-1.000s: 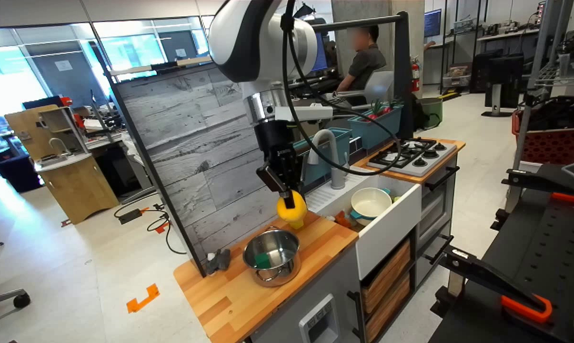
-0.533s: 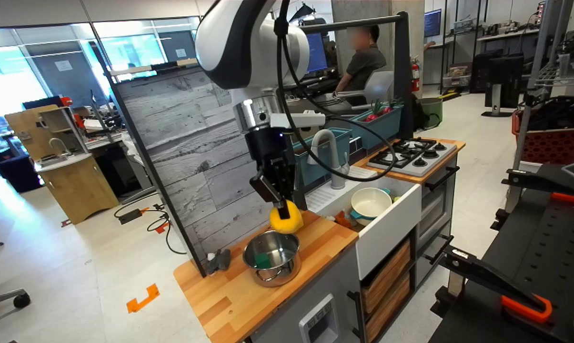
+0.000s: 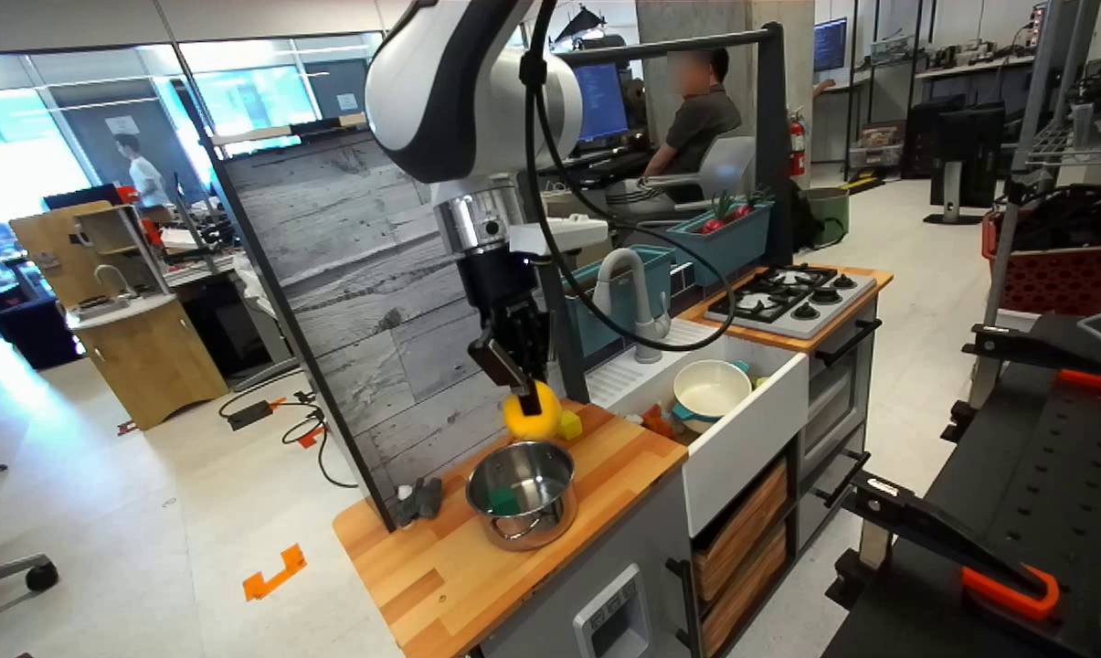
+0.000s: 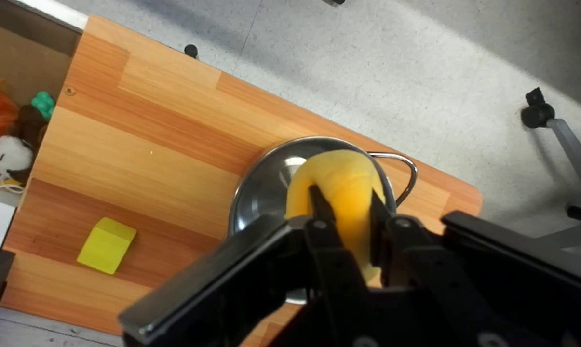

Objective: Put the orange plush toy in the pot

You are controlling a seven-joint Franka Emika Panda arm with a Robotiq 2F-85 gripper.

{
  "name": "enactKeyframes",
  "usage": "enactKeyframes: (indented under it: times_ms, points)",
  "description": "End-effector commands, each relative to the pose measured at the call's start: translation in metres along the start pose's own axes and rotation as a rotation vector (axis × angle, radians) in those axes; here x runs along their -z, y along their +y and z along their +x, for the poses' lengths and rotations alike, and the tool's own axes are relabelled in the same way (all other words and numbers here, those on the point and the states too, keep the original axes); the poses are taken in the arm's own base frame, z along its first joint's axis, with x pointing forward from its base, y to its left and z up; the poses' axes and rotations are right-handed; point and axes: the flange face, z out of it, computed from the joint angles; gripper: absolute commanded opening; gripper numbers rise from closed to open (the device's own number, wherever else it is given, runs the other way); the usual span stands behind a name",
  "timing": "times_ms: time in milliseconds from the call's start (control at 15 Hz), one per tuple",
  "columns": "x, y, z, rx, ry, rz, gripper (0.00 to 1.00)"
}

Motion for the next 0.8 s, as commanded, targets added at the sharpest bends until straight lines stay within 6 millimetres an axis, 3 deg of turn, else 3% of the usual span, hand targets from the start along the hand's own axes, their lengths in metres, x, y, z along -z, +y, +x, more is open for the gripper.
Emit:
enactKeyframes:
  times_ms: [0, 133, 200, 267, 733]
  points:
    - [-0.0013, 0.0059, 0.0148, 0.027, 0.021, -0.031, 0.05]
    - [-0.0029, 0.0083, 0.0182, 0.027, 0.029, -0.027, 0.06]
    - [-0.003, 0.0088, 0.0195, 0.025, 0.032, -0.025, 0.44]
    - [-0.0035, 0.0097, 0.0206, 0.025, 0.035, -0.022, 0.45]
    - [-0.0046, 0.013, 0.0238, 0.023, 0.043, -0.022, 0.94]
